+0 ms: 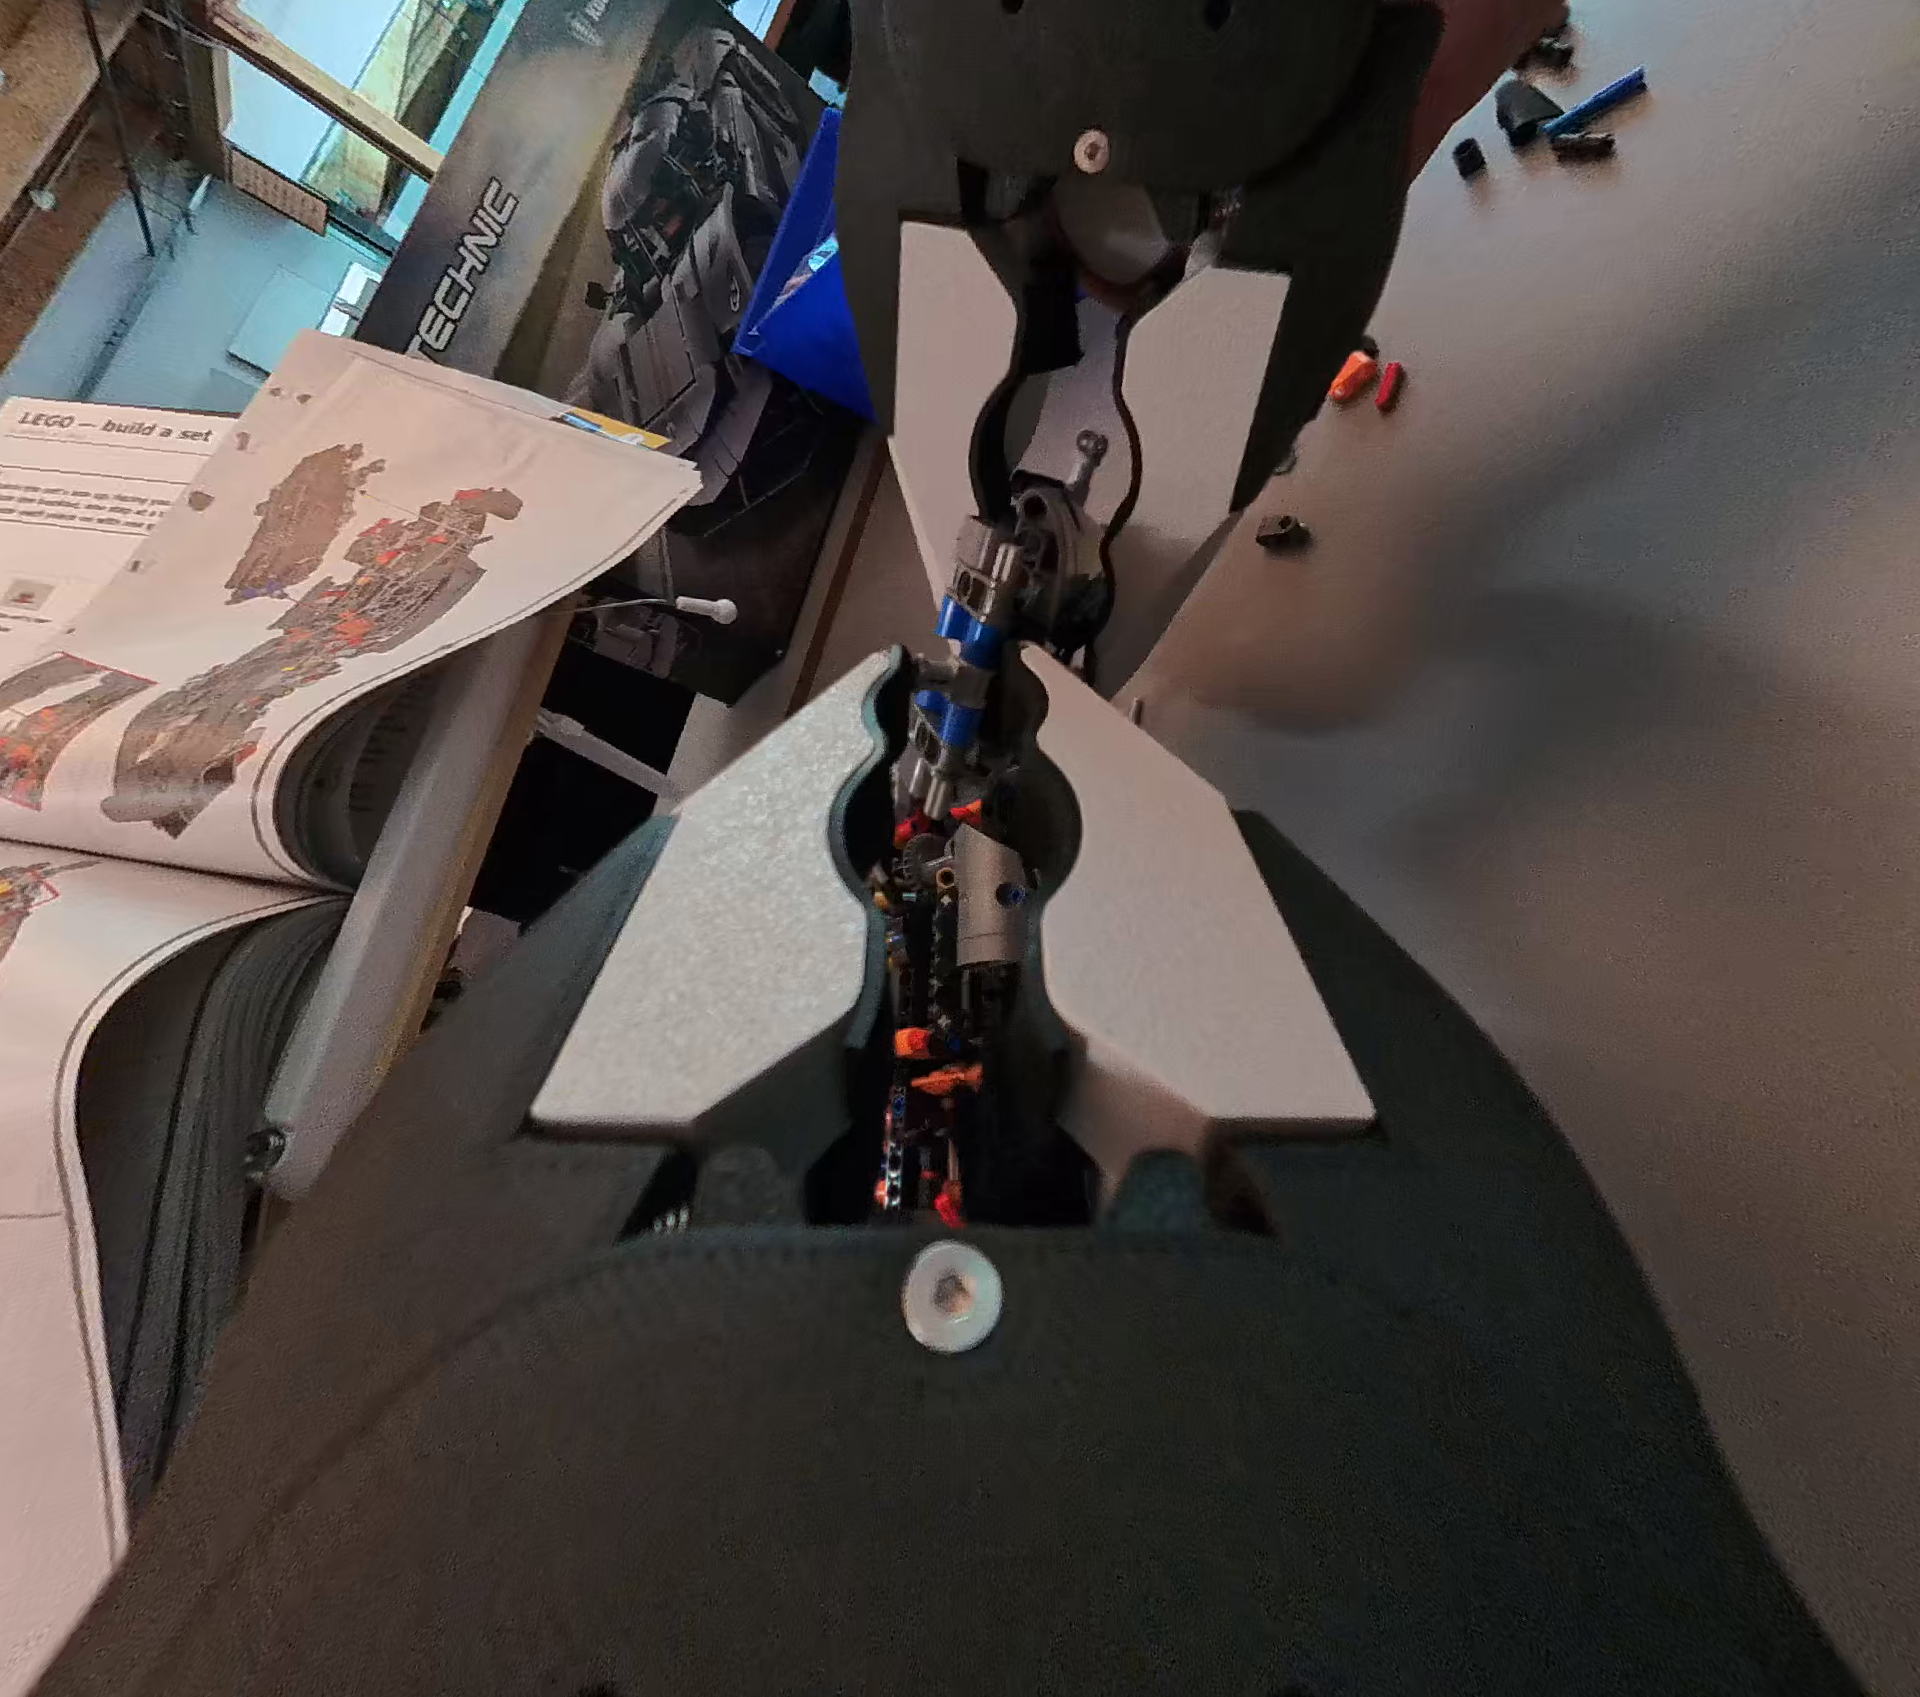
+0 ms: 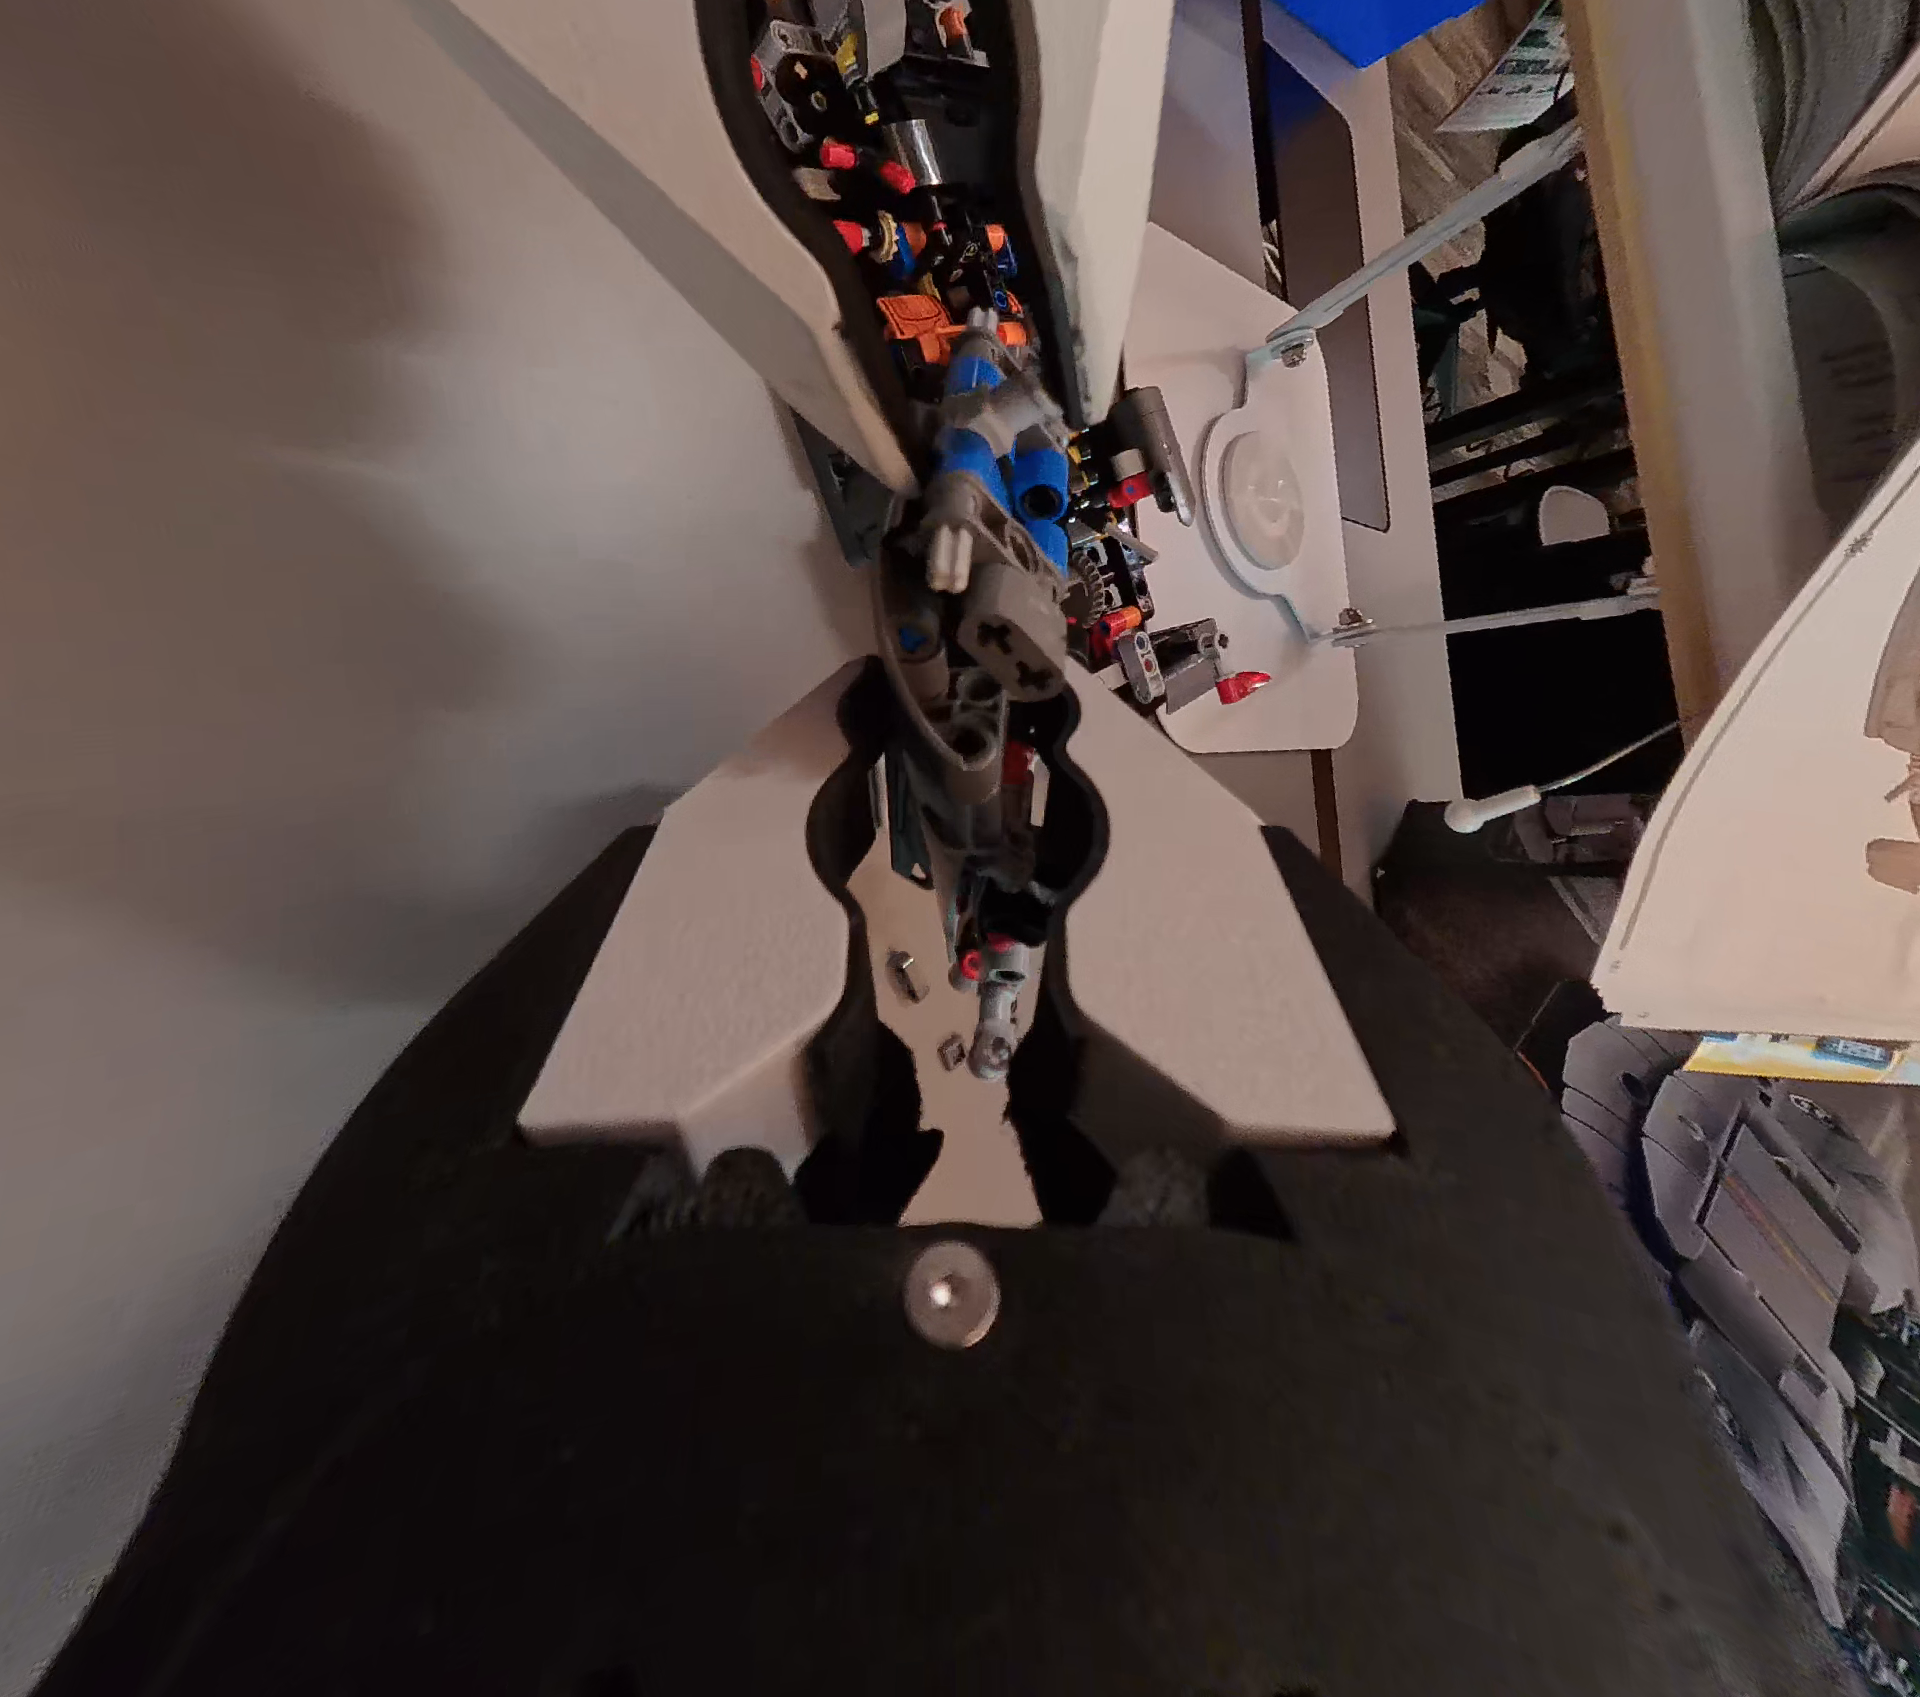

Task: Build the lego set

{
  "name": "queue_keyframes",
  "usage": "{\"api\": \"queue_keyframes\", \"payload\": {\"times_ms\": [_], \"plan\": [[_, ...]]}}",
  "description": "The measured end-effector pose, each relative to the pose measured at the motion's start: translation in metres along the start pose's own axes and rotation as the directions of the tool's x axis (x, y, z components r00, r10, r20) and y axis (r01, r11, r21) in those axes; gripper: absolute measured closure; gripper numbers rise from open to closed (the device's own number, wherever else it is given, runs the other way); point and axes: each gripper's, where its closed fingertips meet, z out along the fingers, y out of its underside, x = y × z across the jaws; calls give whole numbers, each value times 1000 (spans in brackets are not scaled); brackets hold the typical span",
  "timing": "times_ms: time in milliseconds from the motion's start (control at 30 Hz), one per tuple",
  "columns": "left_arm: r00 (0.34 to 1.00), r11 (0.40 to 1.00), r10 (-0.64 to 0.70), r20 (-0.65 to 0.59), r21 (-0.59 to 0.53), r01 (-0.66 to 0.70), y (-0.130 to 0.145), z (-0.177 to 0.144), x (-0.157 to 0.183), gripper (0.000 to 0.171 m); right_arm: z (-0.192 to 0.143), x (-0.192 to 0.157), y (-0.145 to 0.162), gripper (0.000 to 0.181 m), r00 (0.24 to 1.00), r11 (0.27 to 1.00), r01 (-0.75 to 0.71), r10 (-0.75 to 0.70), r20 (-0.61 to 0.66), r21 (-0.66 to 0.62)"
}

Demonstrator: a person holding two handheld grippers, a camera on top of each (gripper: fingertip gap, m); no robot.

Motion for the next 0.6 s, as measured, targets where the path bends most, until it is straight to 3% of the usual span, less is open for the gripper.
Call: {"api": "queue_keyframes", "payload": {"times_ms": [600], "plan": [[980, 989, -149, -130, -8, 149, 11, -3, 9, 156, 9, -2, -3, 156, 998, 999, 47, -48, -33, -20]]}}
